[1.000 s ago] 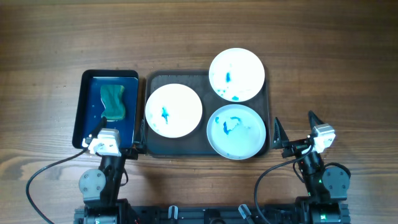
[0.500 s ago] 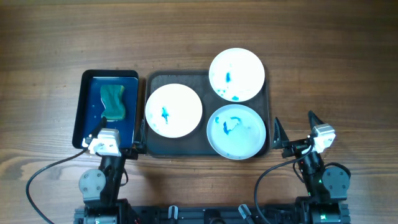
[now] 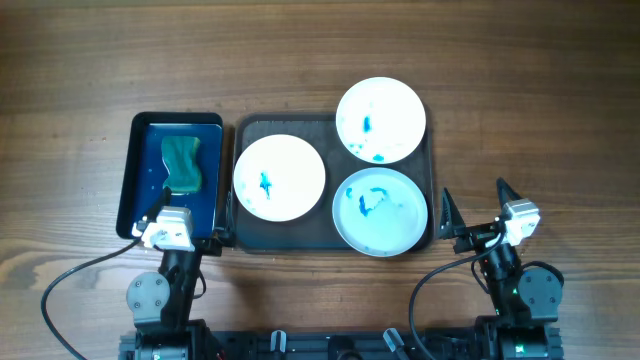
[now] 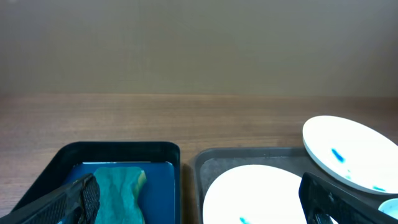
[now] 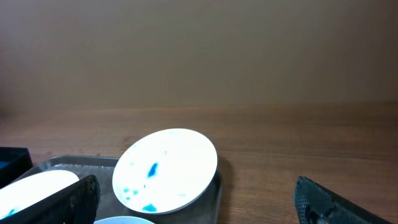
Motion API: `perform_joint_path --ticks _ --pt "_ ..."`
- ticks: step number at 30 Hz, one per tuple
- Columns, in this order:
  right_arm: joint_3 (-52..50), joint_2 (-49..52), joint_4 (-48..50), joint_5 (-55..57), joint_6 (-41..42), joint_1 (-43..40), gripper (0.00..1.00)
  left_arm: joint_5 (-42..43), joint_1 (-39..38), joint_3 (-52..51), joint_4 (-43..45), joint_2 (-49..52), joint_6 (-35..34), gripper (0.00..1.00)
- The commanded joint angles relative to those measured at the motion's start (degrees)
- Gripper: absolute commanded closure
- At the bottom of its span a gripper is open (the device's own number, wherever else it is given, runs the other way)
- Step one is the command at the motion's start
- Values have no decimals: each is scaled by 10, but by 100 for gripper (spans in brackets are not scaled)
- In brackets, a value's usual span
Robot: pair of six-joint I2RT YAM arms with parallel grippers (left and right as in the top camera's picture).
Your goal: Clean dirty plates on tray and stack at the side
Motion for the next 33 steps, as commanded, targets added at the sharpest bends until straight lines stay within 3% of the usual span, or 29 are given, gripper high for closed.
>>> perform_joint_path --ticks 1,5,10,13,18,20,22,26,32,33 --pt "5 9 -1 11 -27 3 0 -21 -3 3 -8 4 9 0" --pt "70 50 -16 -3 -38 3 0 -25 -3 83 -57 58 6 0" --pt "250 190 -143 -35 -37 3 0 -25 -3 291 -205 220 7 0" --pt "394 289 -246 -66 -36 3 0 -25 -3 449 -341 339 7 0" --pt "644 455 -483 -66 -38 3 0 -25 -3 629 -511 489 7 0" --pt "719 515 -567 -65 -44 3 0 -14 -3 643 -516 525 7 0" --pt "743 548 -582 -69 -43 3 0 -2 -3 643 -517 547 7 0" --pt "743 602 -584 -79 130 3 0 125 -3 643 -519 580 7 0" --pt "743 676 -586 -124 91 3 1 147 -3 643 -533 586 3 0" --pt "743 693 -589 -130 77 9 0 143 -3 643 -536 586 -25 0"
